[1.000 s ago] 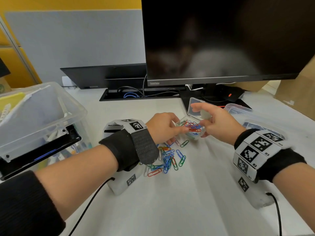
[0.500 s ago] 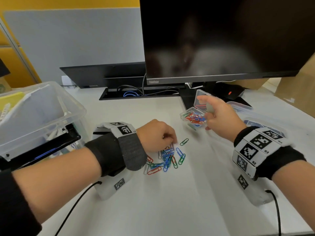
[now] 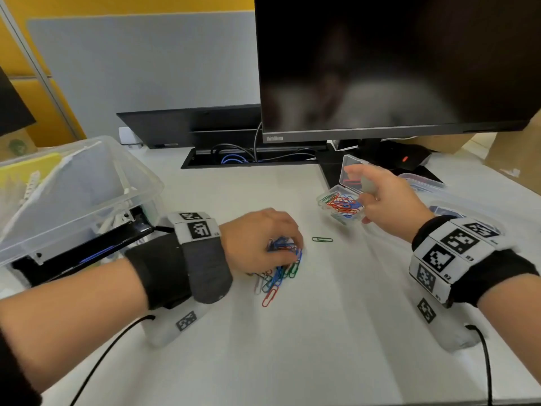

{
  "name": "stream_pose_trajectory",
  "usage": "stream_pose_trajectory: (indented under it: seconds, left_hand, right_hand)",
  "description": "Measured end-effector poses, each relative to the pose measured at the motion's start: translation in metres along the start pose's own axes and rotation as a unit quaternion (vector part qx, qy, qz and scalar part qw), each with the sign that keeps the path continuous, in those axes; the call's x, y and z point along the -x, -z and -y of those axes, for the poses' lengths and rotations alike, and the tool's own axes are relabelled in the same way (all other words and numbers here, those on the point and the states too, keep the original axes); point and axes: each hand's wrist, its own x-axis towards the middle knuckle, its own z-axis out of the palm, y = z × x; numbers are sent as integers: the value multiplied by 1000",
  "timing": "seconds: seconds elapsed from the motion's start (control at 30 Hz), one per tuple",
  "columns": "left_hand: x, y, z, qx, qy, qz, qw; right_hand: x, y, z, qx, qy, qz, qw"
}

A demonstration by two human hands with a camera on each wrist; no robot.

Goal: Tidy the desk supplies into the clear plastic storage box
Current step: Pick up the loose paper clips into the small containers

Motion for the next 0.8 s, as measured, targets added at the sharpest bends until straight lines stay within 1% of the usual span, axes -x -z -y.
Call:
stream_pose_trajectory:
  seconds: [0.03, 0.07, 0.1, 0.13, 0.17, 0.2, 0.23, 0.27, 0.33, 0.4, 0.43, 0.47, 0.53, 0.57, 0.6, 0.63, 0.7, 0.73, 0.8]
  left_hand:
    - [5, 1, 4, -19, 46, -31, 998]
    - [10, 3, 8, -42, 112, -54, 991]
    - [13, 4, 9, -80, 199, -53, 975]
    - [15, 4, 8, -131, 287, -31, 949]
    - [16, 4, 7, -168, 350, -7, 921]
    - [17, 4, 4, -183, 389, 12, 903]
    - [19, 5, 1, -179, 405, 28, 896]
    - [19, 5, 0, -163, 405, 35, 899]
    - [18, 8, -4, -91, 387, 32, 917]
    - [14, 7, -11, 10, 336, 15, 942]
    - [11, 5, -13, 40, 306, -3, 951]
    - [8, 4, -15, 45, 285, -30, 957]
    - [-2, 4, -16, 21, 260, -95, 961]
    - [-7, 5, -13, 15, 252, -116, 961]
    - [-13, 6, -12, 17, 252, -117, 961]
    - [-18, 6, -10, 17, 260, -86, 962]
    - [-23, 5, -10, -7, 283, 32, 958]
    - [-23, 3, -13, -23, 282, 71, 956]
    - [-20, -4, -22, -8, 269, 93, 959]
  right_hand:
    - [0, 0, 1, 3, 0, 3, 1000]
    - [0, 0, 2, 4, 1, 5, 1000]
    - [1, 0, 3, 1, 2, 5, 1000]
    - [2, 1, 3, -2, 2, 5, 1000]
    - [2, 1, 3, -3, 1, 5, 1000]
    - [3, 2, 3, -2, -1, 5, 1000]
    - [3, 2, 4, 1, -3, 6, 1000]
    - [3, 2, 4, 1, -5, 6, 1000]
    - [3, 2, 4, 2, -7, 7, 1000]
    - [2, 2, 3, 0, -7, 8, 1000]
    - [2, 2, 3, -3, -5, 7, 1000]
    - [2, 2, 3, -7, -5, 6, 1000]
    - [2, 2, 2, -5, -6, 6, 1000]
    - [2, 2, 1, -3, -7, 6, 1000]
    - [2, 2, 1, 0, -8, 6, 1000]
    - [2, 2, 0, 2, -8, 6, 1000]
    - [2, 1, 1, 4, -8, 4, 1000]
    - [2, 1, 1, 5, -9, 2, 1000]
    - [2, 1, 3, 13, -12, 1, 1000]
